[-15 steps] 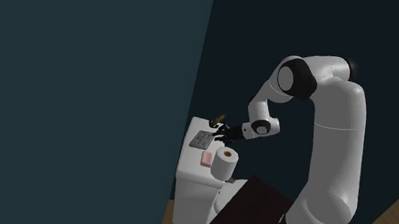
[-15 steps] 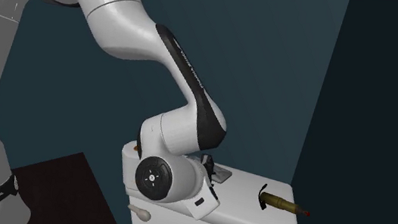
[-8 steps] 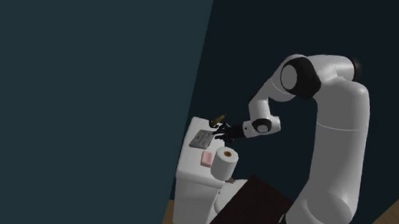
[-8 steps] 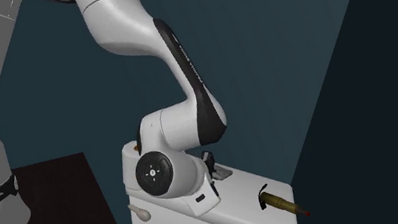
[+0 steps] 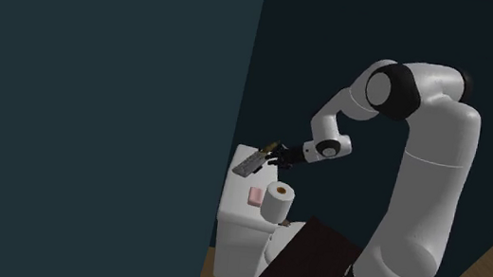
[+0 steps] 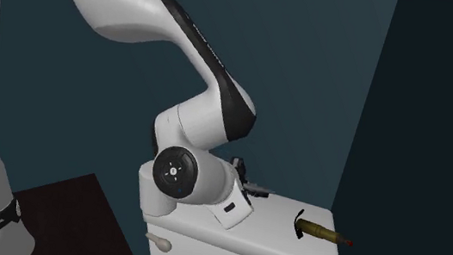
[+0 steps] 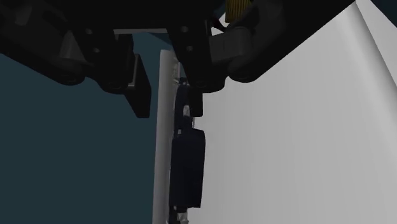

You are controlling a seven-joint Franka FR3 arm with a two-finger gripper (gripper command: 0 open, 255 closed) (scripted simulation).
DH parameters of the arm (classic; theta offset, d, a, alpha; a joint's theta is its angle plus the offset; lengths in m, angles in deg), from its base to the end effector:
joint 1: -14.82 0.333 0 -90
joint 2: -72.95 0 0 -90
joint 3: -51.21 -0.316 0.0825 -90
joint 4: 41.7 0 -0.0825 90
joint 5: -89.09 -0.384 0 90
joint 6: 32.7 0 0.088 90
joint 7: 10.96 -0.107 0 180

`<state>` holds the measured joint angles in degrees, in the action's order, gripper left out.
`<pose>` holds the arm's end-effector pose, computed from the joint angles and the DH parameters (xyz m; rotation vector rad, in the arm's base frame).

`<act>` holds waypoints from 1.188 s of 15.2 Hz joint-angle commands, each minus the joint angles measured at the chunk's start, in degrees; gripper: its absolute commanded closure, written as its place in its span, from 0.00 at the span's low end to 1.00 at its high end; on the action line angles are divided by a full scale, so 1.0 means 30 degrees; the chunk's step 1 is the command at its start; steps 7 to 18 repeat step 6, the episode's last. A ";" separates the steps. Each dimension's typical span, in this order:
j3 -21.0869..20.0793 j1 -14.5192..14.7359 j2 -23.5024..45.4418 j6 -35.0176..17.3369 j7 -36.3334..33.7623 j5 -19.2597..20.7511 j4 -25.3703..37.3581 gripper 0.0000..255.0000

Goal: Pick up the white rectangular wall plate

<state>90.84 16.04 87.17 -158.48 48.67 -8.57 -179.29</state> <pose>0.3963 -0.2811 0.2263 -1.9980 1.0772 -0.7368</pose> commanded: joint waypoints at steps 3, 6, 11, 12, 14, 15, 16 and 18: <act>0.0232 0.0258 -0.1199 -0.0637 -0.0954 0.1037 -0.0117 1.00; 0.0279 0.0324 -0.1554 -0.0830 -0.1234 0.1344 -0.0161 1.00; 0.0279 0.0324 -0.1554 -0.0830 -0.1234 0.1344 -0.0161 1.00; 0.0279 0.0324 -0.1554 -0.0830 -0.1234 0.1344 -0.0161 1.00; 0.0279 0.0324 -0.1554 -0.0830 -0.1234 0.1344 -0.0161 1.00; 0.0279 0.0324 -0.1554 -0.0830 -0.1234 0.1344 -0.0161 1.00; 0.0279 0.0324 -0.1554 -0.0830 -0.1234 0.1344 -0.0161 1.00; 0.0279 0.0324 -0.1554 -0.0830 -0.1234 0.1344 -0.0161 1.00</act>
